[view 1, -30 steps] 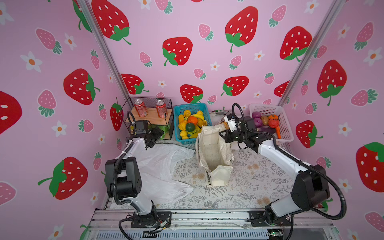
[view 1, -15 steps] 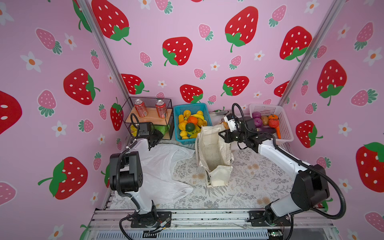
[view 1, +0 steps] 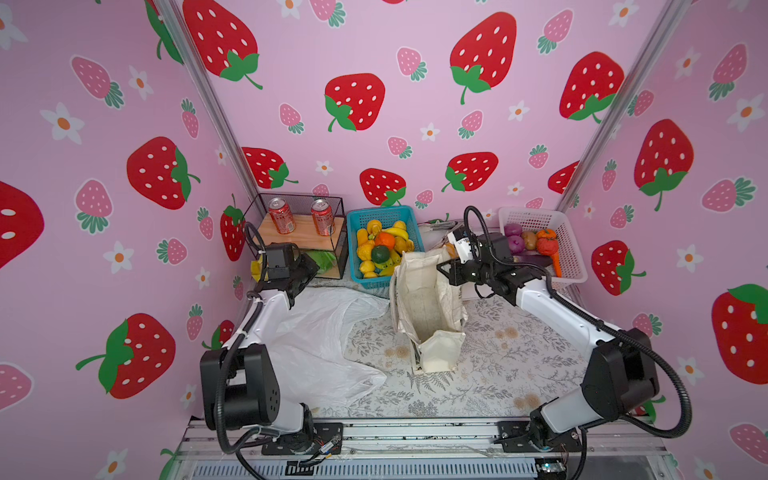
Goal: Place the mixed food into the grocery bags and tie them
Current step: 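Reach the left gripper to the shelf and grasp the green chip bag, then carry the green chip bag with the left gripper over the open tote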
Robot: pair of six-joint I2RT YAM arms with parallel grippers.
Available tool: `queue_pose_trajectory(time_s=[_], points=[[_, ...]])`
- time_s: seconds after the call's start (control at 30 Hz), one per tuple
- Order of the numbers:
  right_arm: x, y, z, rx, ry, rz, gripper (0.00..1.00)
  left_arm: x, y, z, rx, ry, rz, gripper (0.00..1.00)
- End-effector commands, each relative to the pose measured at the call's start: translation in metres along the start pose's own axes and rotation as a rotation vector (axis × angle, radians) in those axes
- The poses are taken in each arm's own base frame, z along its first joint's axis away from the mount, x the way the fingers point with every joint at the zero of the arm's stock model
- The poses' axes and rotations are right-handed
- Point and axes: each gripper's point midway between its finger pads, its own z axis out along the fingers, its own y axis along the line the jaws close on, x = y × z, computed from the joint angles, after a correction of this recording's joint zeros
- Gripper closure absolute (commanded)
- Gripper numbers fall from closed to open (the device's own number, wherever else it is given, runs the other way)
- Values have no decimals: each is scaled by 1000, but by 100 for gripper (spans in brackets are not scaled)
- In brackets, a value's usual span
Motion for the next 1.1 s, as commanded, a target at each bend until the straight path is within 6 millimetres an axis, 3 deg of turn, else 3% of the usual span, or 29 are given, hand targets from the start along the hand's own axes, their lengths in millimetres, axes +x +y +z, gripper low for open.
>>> queue_pose_trajectory(time_s=[0.0,0.2,0.3,0.5,0.57,0.67,0.8,0.9,1.07], points=[[-5,5,-2,-31,-28,1,96,-11,-4,-35,-29,-69,69,100],[-8,8,-6,-37,-49,10,96,-15,-28,-100,26,-109,186,100],[-8,5,-7,-17,-53,20,96,-9,-54,-137,124,-84,282,100],[-12,4,-8,-6,-67,32,96,7,-139,-235,481,-85,427,100],[-12,5,-7,-14,-67,33,96,19,-173,-268,625,-76,484,100],[-14,6,-7,-19,-67,29,96,46,-215,-300,791,-2,590,100],[-14,7,-8,-23,-65,32,96,86,-258,-314,927,149,703,100],[-14,8,-9,-24,-61,31,96,123,-277,-309,975,267,816,100],[-14,6,-10,-27,-56,35,96,170,-285,-266,895,427,939,100]])
